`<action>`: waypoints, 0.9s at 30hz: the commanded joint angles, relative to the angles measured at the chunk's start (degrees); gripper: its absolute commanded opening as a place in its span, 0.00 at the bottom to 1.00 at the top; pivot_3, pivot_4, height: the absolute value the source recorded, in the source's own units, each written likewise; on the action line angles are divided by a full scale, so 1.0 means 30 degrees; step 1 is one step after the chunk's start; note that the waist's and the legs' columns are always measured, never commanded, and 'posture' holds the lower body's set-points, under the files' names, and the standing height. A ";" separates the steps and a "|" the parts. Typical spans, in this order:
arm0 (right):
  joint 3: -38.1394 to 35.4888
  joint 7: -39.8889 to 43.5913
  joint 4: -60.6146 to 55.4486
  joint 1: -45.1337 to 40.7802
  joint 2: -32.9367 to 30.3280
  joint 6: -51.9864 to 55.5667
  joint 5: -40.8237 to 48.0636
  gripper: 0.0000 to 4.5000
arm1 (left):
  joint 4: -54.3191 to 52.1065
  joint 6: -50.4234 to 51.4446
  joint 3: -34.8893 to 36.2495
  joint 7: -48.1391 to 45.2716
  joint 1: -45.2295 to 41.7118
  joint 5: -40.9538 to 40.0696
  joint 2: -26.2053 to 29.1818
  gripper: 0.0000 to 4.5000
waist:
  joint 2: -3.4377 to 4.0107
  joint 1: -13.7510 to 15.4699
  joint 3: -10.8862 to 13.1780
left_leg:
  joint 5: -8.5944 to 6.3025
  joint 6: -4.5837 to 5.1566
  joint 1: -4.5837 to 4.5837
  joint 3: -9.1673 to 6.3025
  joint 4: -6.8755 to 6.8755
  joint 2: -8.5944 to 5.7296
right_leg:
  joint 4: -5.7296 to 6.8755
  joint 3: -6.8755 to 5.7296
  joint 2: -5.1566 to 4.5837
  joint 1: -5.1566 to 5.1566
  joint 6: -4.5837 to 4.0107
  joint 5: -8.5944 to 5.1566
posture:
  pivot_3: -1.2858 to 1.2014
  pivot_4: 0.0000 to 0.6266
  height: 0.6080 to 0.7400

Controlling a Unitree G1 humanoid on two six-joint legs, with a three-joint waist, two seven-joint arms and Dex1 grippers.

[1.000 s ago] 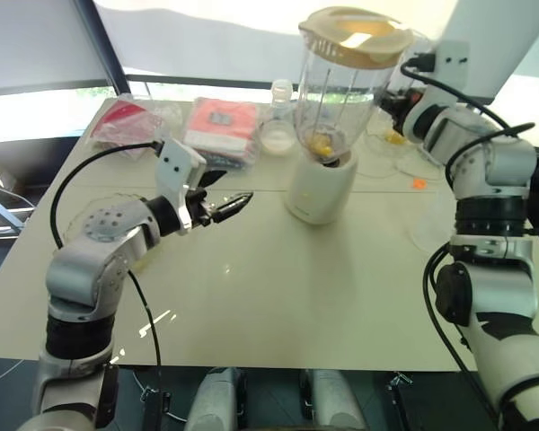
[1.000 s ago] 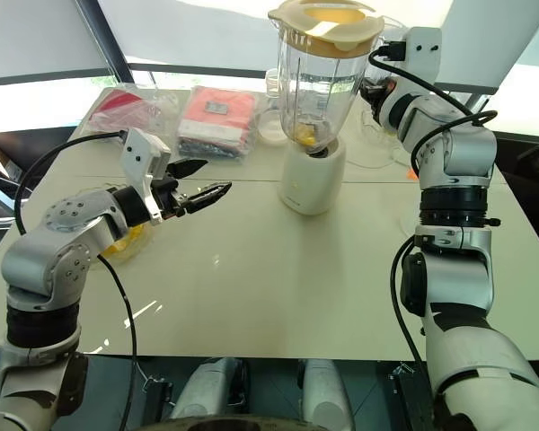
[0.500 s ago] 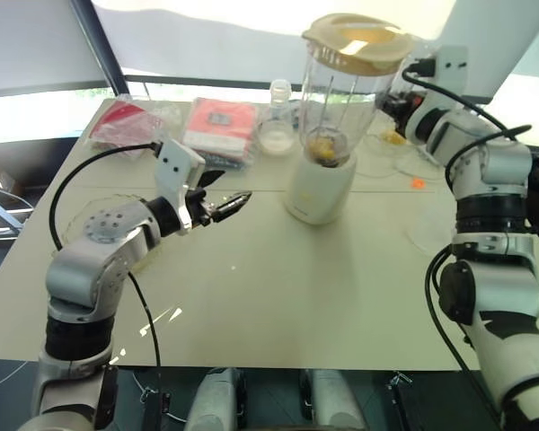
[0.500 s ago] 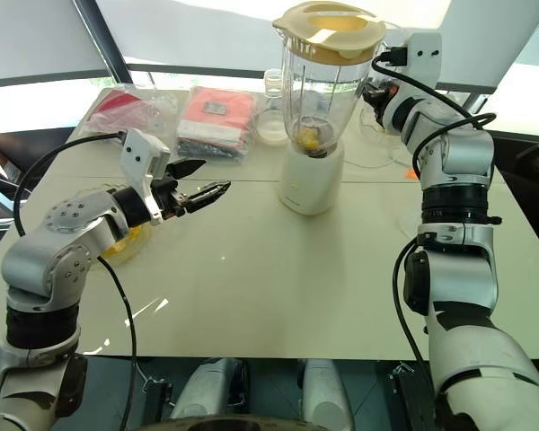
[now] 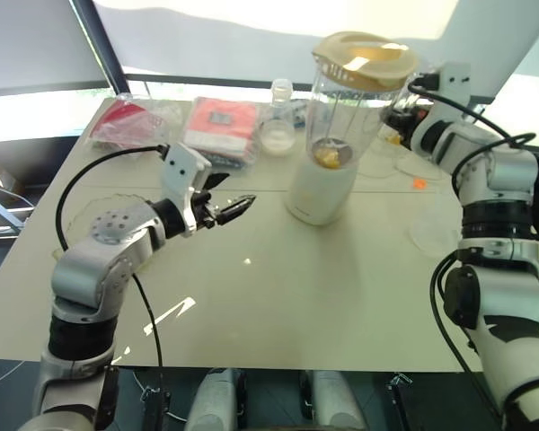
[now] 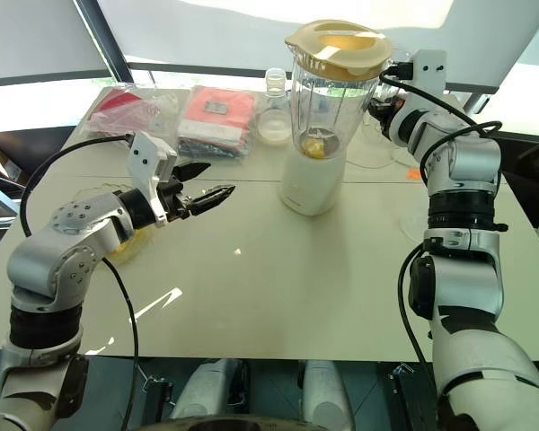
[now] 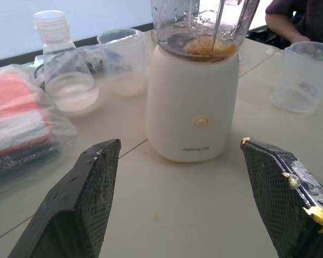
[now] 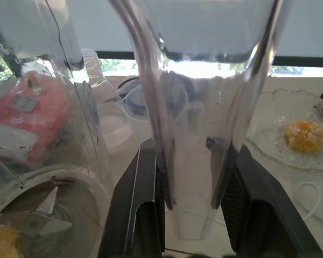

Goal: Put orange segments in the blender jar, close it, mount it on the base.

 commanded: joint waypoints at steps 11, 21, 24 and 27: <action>0.0104 -0.1220 -0.3261 0.1104 0.0668 0.1071 -0.0272 0.18 | -0.0118 -0.0796 -0.0052 0.0294 -0.0168 0.0125 0.0071 0.82 | 0.0000 -0.0017 -0.0002 | 0.0002 -0.0002 0.0007 0.0000 -0.0004 0.0002 | 0.0011 -0.0005 0.0001 0.0001 0.0001 0.0000 | 0.52 0.24 1.00; -0.0270 -0.2730 -0.4567 0.1579 0.1478 0.3029 -0.0207 0.18 | 0.0091 -0.1075 -0.0350 0.0498 -0.0226 0.0162 -0.0059 0.82 | 0.0001 -0.0046 -0.0004 | 0.0002 -0.0003 0.0016 0.0000 -0.0004 0.0003 | 0.0019 -0.0005 0.0002 0.0003 0.0000 0.0000 | 0.52 0.24 1.00; -0.0306 -0.2733 -0.4376 0.1746 0.1526 0.2982 -0.0229 0.18 | 0.0119 -0.1144 -0.0439 0.0539 -0.0233 0.0203 -0.0074 0.82 | -0.0002 -0.0051 -0.0005 | 0.0002 -0.0003 0.0017 0.0002 -0.0005 0.0003 | 0.0017 -0.0004 0.0002 0.0006 0.0000 0.0000 | 0.52 0.24 1.00; -0.0355 -0.2772 -0.4329 0.1800 0.1596 0.3007 -0.0251 0.18 | 0.0116 -0.1178 -0.0479 0.0584 -0.0227 0.0206 -0.0054 0.82 | -0.0003 -0.0055 -0.0007 | 0.0002 -0.0002 0.0023 0.0003 -0.0004 0.0002 | 0.0018 -0.0005 0.0003 0.0014 0.0000 0.0000 | 0.52 0.24 1.00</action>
